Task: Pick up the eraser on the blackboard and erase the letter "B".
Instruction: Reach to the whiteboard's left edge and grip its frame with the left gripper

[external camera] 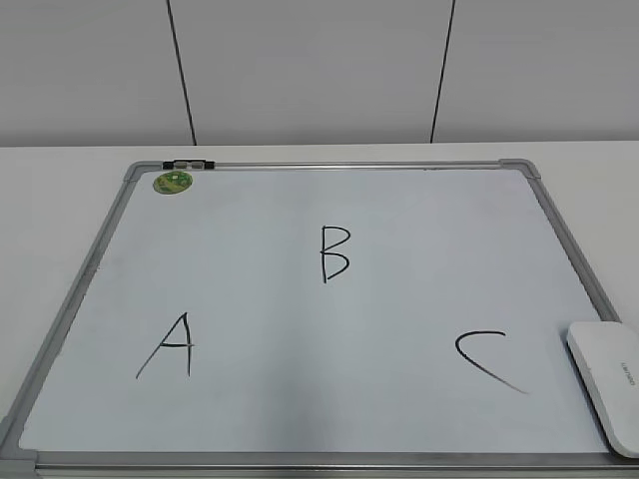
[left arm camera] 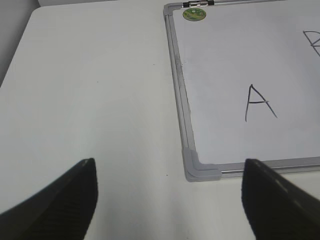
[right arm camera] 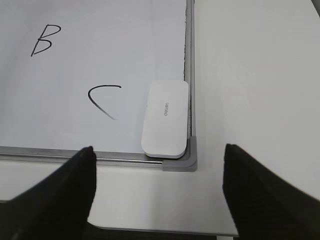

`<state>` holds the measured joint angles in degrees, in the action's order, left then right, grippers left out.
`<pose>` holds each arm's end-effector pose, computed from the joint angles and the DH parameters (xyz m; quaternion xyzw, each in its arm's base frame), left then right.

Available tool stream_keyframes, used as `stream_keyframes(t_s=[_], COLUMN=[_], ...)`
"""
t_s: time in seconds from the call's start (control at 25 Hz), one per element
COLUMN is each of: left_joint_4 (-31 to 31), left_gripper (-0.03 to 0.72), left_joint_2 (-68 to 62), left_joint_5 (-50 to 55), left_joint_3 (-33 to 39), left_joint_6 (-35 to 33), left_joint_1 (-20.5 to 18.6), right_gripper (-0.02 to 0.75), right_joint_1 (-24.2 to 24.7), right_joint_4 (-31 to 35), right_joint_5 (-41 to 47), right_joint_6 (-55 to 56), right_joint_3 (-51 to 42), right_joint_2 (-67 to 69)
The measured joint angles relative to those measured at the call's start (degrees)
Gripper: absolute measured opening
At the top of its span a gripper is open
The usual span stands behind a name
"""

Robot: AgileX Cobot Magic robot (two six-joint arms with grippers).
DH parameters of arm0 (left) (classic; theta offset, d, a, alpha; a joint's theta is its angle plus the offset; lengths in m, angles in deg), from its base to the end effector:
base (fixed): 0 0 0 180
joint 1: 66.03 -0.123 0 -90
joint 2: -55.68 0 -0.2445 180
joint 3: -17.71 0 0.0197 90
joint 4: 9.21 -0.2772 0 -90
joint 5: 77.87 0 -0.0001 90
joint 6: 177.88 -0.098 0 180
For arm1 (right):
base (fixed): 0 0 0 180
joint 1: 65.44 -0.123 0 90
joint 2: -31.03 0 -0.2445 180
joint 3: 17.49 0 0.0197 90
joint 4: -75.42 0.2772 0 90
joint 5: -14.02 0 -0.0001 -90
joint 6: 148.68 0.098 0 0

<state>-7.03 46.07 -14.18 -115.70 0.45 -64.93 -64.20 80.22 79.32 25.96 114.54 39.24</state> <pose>0.0631 -0.0046 0.2855 0.0222 0.8651 -0.0165 0.5008 0.0608 0.0061 0.2776 -0.0347 0.8710 0.0136 0.4899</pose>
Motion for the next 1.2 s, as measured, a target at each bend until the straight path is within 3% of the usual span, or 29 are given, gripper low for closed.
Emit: stream_keyframes(t_s=[0.84,1.2], left_joint_4=[0.0,0.55], left_gripper=[0.663,0.662], left_joint_2=[-1.01,-21.26], left_joint_5=[-0.08,-10.58], left_joint_3=[-0.77,-7.35], left_joint_6=[0.0,0.0], left_joint_1=[0.0,0.0], right_gripper=[0.587,0.587], right_joint_1=[0.0,0.0], right_joint_4=[0.0,0.0], right_joint_5=[0.0,0.0], right_joint_6=[0.0,0.0], right_joint_3=[0.0,0.0], right_joint_2=[0.0,0.0])
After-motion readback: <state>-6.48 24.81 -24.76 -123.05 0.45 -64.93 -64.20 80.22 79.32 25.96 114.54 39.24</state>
